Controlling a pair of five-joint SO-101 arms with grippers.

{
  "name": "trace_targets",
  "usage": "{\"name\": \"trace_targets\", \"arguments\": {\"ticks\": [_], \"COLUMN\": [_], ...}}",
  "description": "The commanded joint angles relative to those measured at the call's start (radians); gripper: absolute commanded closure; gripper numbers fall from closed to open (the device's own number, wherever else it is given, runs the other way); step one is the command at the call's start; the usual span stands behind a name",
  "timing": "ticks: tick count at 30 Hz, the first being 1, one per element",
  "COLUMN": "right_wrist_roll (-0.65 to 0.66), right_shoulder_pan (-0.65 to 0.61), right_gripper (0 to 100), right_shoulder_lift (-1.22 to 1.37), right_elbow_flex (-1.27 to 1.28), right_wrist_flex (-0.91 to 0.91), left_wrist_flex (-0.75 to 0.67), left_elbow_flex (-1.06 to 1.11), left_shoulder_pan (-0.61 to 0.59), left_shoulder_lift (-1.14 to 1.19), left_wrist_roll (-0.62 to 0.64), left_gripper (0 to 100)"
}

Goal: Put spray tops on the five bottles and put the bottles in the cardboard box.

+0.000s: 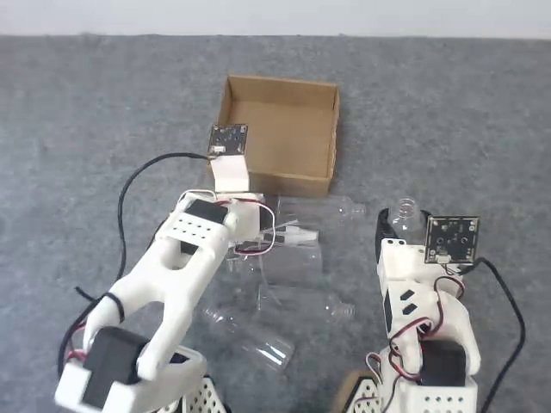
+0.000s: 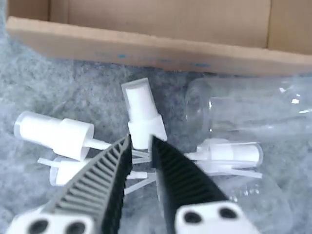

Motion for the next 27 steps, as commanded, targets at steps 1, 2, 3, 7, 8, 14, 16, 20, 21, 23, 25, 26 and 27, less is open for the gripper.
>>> {"name": "trace_targets", "arguments": {"ticks": [1,2,3,7,8,14,16,20,21,23,25,26,27], "right_wrist_roll": [-0.003,-0.003,-0.003,-0.003,-0.003,-0.003,-0.003,-0.003,-0.003,-0.003,-0.003,-0.003,-0.003], "right_shoulder_pan": [0.005,0.005,0.005,0.005,0.005,0.005,0.005,0.005,0.005,0.005,0.005,0.005,0.005], "right_gripper": [98.9,98.9,98.9,98.9,98.9,98.9,98.9,98.9,98.9,98.8,98.8,98.8,98.8], "right_shoulder_lift": [-0.013,-0.013,-0.013,-0.013,-0.013,-0.013,-0.013,-0.013,-0.013,-0.013,-0.013,-0.013,-0.013], "right_elbow_flex": [-0.008,-0.008,-0.008,-0.008,-0.008,-0.008,-0.008,-0.008,-0.008,-0.008,-0.008,-0.008,-0.008], "right_wrist_flex": [-0.025,-0.025,-0.025,-0.025,-0.025,-0.025,-0.025,-0.025,-0.025,-0.025,-0.025,-0.025,-0.025], "left_wrist_flex": [-0.028,-0.028,-0.029,-0.034,-0.048,-0.141,-0.112,-0.009,0.000,0.003,0.003,0.003,0.003], "left_elbow_flex": [-0.010,-0.010,-0.010,-0.019,-0.024,-0.090,-0.134,-0.223,-0.231,-0.236,-0.237,-0.237,-0.239], "left_shoulder_pan": [-0.009,-0.009,-0.009,-0.009,-0.009,-0.057,-0.064,-0.060,-0.061,-0.064,-0.068,-0.068,-0.068], "left_shoulder_lift": [-0.063,-0.061,-0.061,-0.020,0.002,0.173,0.219,0.276,0.282,0.287,0.287,0.287,0.287], "left_wrist_roll": [0.012,0.012,0.012,0.012,0.012,0.006,0.006,0.005,0.005,0.005,0.005,0.005,0.005], "left_gripper": [80,78,77,78,78,85,87,89,90,92,94,96,97]}}
